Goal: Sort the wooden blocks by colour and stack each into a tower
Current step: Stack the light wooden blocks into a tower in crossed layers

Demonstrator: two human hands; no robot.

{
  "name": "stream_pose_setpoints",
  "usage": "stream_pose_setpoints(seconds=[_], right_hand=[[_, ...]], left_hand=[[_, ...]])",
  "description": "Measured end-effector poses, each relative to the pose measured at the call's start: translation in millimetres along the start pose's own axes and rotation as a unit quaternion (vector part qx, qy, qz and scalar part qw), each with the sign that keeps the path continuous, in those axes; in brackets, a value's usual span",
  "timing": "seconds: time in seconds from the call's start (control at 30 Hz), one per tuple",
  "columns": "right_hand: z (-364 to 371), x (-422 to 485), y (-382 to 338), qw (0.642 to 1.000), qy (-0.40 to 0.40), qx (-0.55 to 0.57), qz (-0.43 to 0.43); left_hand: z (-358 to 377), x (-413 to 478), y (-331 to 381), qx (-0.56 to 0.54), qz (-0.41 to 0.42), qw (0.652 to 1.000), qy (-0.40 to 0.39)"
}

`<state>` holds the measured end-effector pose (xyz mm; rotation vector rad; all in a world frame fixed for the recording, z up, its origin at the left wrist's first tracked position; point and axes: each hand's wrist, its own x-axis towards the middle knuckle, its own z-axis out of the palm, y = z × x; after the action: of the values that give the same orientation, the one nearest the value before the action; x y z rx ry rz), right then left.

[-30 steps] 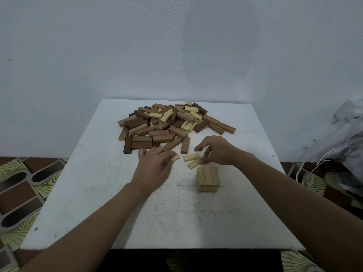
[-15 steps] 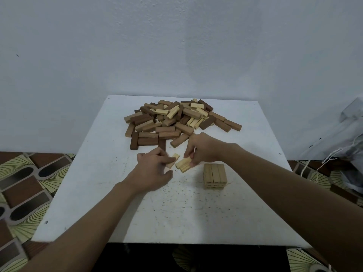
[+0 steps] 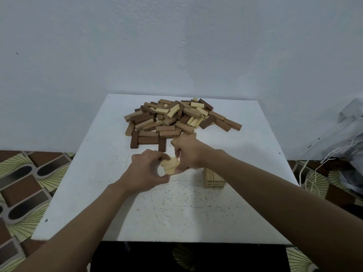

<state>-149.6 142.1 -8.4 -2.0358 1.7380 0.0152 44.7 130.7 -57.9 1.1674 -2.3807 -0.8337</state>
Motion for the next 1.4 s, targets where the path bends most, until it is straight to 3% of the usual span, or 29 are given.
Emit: stream_pose_setpoints(seconds=[0.27,0.43,0.77,1.1,1.4], right_hand=[[22,-8,-27,0.999,0.016,0.019,0.032],[42,-16,-41,0.996,0.054,0.056,0.052],[92,-46,-34,0.958,0.214,0.189,-0.019],[99,-52,-31,0.918,0.26,0.298,0.009],[100,-52,-32,0.923,0.267,0.276,0.008]], left_hand=[[-19,-6,-18,-0.044,0.013,0.995,-0.089],[-18,-27,-27,-0.055,0.017,0.997,-0.051],[1,-52,-36,-0.04,0.033,0.998,0.045],[7,-49,-40,-0.027,0.046,0.997,0.049],[11,-49,-43,-0.025,0.045,0.997,0.057]])
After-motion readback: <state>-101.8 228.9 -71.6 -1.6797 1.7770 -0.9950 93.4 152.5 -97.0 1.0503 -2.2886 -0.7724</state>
